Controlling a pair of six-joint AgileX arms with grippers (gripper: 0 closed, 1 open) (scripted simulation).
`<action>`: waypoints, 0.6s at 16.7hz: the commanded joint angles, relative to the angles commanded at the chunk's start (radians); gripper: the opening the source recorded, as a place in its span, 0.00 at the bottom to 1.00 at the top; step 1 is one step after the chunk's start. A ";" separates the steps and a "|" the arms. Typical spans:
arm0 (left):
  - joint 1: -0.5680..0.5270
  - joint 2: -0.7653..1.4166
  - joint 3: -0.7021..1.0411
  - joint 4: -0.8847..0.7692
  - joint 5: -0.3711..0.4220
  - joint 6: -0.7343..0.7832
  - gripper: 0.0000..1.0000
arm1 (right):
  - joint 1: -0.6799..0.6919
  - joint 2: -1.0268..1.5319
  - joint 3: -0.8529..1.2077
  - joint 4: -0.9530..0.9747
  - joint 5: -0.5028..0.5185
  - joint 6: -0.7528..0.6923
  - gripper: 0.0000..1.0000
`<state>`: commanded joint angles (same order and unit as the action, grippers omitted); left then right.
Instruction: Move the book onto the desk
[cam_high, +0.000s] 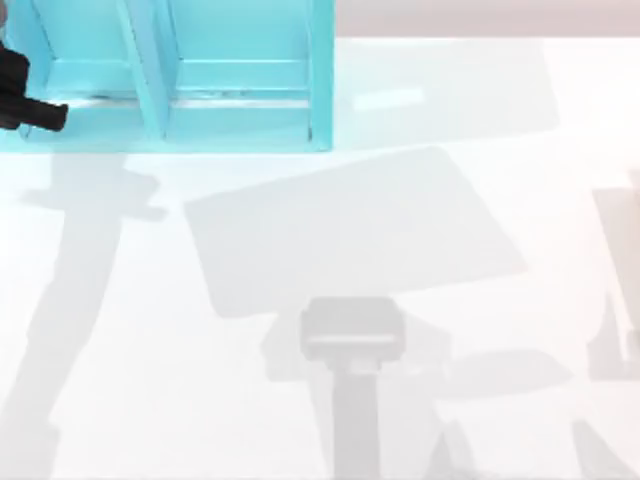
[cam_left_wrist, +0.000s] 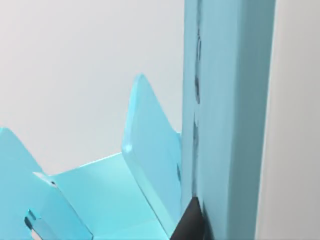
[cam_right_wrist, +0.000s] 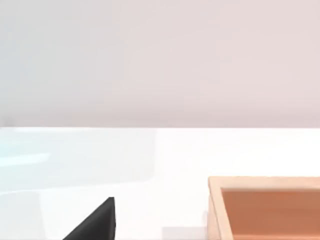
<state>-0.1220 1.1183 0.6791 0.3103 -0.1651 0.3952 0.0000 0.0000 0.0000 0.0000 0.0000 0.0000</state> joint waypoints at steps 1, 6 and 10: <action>0.005 0.007 -0.001 0.001 0.001 0.001 0.00 | 0.000 0.000 0.000 0.000 0.000 0.000 1.00; 0.063 -0.067 0.036 -0.018 0.076 0.081 0.00 | 0.000 0.000 0.000 0.000 0.000 0.000 1.00; 0.222 -0.242 0.118 -0.080 0.260 0.290 0.00 | 0.000 0.000 0.000 0.000 0.000 0.000 1.00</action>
<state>0.0999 0.8766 0.7973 0.2305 0.0954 0.6851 0.0000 0.0000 0.0000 0.0000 0.0000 0.0000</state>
